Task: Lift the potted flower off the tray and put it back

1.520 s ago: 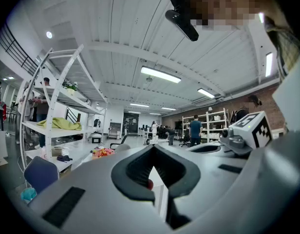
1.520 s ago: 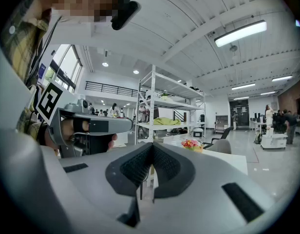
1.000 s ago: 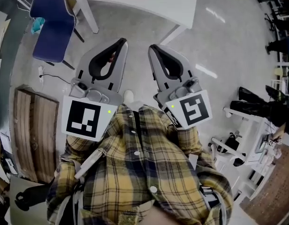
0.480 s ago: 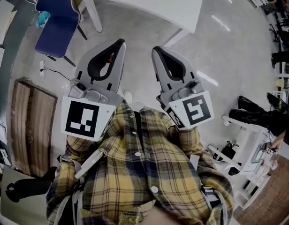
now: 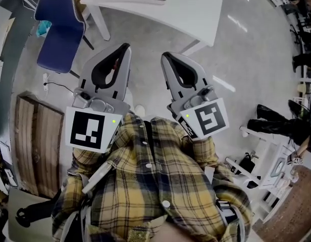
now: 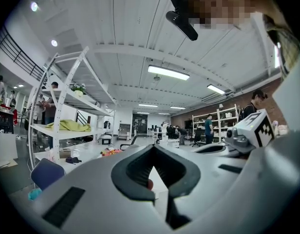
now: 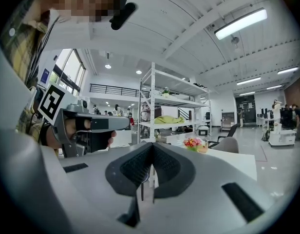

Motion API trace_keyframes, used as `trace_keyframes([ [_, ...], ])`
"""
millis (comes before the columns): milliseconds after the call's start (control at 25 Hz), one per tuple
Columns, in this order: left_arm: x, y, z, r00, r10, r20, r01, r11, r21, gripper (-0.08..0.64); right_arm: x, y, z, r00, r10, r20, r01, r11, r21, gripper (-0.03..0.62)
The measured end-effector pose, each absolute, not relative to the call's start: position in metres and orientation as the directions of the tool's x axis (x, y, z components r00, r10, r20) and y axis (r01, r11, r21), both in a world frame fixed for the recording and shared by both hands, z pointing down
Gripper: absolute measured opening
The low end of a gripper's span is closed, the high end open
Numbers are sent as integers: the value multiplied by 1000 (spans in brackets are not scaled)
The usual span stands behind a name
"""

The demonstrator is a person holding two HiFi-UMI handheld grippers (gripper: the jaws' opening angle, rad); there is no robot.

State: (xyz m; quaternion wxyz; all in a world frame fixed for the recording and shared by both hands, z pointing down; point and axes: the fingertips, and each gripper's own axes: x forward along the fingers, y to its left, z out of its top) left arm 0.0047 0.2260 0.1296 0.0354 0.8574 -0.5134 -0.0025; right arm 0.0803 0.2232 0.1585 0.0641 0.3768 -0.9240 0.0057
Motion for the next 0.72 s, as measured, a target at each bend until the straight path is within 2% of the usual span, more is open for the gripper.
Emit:
trace_keyframes([
  [720, -21, 145, 128, 539, -841, 37, -842, -537, 46, 5, 53, 144, 156, -658, -741, 133, -741, 669, 60, -2],
])
